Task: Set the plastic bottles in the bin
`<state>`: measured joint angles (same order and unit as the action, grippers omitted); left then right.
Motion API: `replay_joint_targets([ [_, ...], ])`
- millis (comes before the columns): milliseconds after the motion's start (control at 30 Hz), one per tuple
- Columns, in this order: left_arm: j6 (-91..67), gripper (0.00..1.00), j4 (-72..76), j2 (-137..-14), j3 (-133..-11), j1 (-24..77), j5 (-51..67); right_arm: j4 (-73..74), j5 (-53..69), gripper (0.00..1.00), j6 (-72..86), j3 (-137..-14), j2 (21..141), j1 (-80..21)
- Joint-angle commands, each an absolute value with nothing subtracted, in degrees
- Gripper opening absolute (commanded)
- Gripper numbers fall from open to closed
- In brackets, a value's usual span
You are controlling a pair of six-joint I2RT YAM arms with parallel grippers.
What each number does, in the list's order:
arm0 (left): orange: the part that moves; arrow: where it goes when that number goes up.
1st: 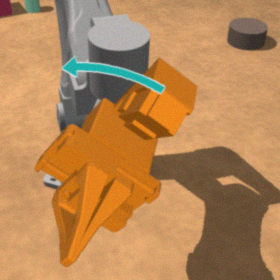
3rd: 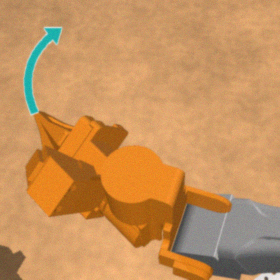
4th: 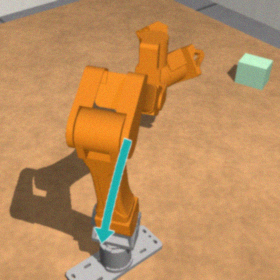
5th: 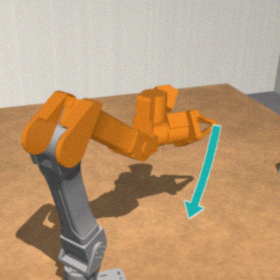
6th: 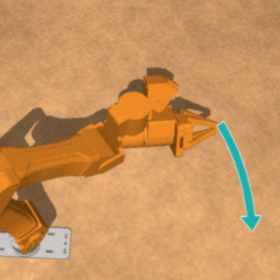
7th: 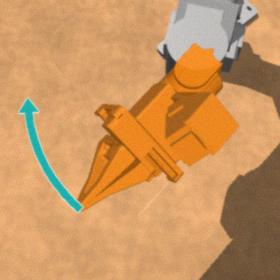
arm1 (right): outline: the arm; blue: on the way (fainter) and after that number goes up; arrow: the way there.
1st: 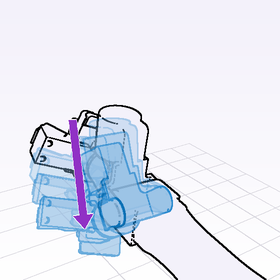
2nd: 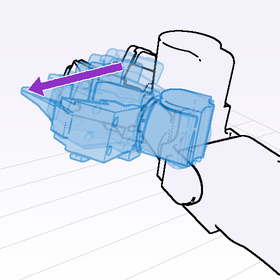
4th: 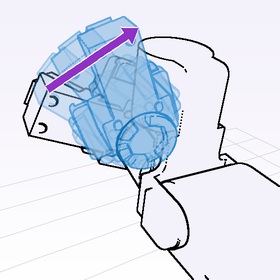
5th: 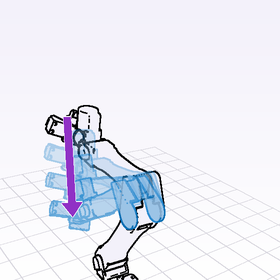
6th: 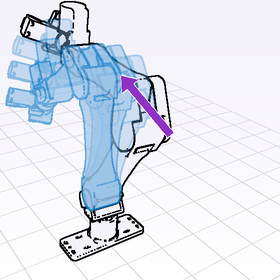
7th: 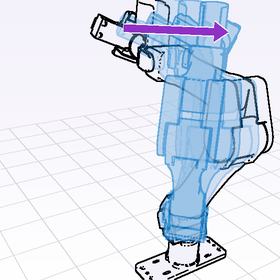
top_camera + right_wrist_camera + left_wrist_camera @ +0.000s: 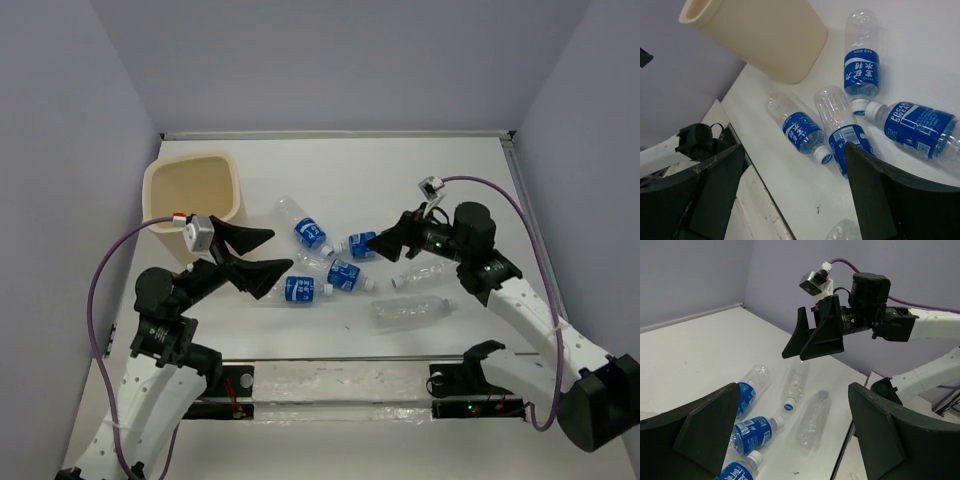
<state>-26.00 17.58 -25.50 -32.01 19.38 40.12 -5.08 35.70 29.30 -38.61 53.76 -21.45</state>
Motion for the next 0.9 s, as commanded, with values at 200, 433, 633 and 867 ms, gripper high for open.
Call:
replay_joint_targets([
  [200, -23.8, 0.99, 16.6, -23.2, -33.3, 19.1, 38.8, -5.5, 22.3, 0.86, 19.9, -56.8, 77.1, -33.0],
  [433, -22.9, 0.99, 13.5, -20.4, -34.1, 19.1, 34.2, 5.4, 9.7, 0.88, 11.9, -75.1, 97.0, -38.5],
  [633, -21.4, 0.99, 8.4, -19.3, -35.5, 20.0, 25.1, 11.7, 4.1, 0.89, 8.2, -89.9, 110.9, -41.9],
  [867, -21.3, 0.99, 5.9, -18.4, -35.9, 20.2, 18.4, 16.1, 1.6, 0.88, 5.9, -98.9, 120.4, -43.2],
])
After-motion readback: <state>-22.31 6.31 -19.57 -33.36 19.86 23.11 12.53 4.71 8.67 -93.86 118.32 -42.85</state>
